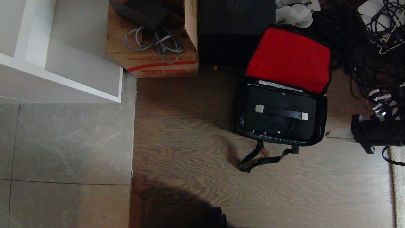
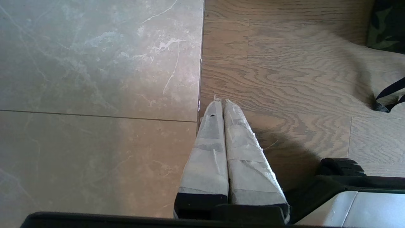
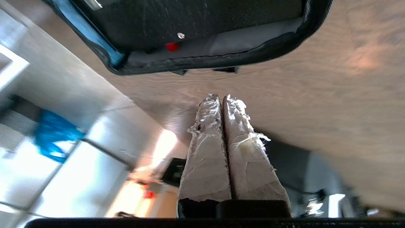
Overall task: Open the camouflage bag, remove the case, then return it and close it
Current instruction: Grip the handle
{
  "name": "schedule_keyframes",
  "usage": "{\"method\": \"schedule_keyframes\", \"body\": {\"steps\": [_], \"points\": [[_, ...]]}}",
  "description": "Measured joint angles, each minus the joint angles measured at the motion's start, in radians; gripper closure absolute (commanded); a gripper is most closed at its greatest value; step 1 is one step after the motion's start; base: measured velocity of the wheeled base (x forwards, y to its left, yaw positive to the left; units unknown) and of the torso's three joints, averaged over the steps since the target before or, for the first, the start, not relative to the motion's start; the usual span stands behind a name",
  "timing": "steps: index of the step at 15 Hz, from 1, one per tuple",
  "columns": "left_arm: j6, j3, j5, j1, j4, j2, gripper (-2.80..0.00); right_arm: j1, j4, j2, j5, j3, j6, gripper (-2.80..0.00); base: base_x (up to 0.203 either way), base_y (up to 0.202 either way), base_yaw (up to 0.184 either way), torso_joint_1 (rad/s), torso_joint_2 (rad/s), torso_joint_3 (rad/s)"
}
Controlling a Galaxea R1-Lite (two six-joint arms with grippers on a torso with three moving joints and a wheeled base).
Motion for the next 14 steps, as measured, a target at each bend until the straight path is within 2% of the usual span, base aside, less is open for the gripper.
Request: {"method": "schedule_keyframes", "body": {"steps": [6, 14], "points": [[0.0, 0.0, 0.0, 0.0, 0.0, 0.0, 0.0, 0.008, -0.04, -0.025, -0.058, 0.044, -0.141, 0.0, 0.0, 0.0, 0.0, 0.0, 0.0, 0.0], [0.0, 0.0, 0.0, 0.0, 0.0, 0.0, 0.0, 0.055, -0.044, -0.206, -0.164, 0.289, -0.365, 0.0, 0.0, 0.0, 0.0, 0.0, 0.0, 0.0]]}}
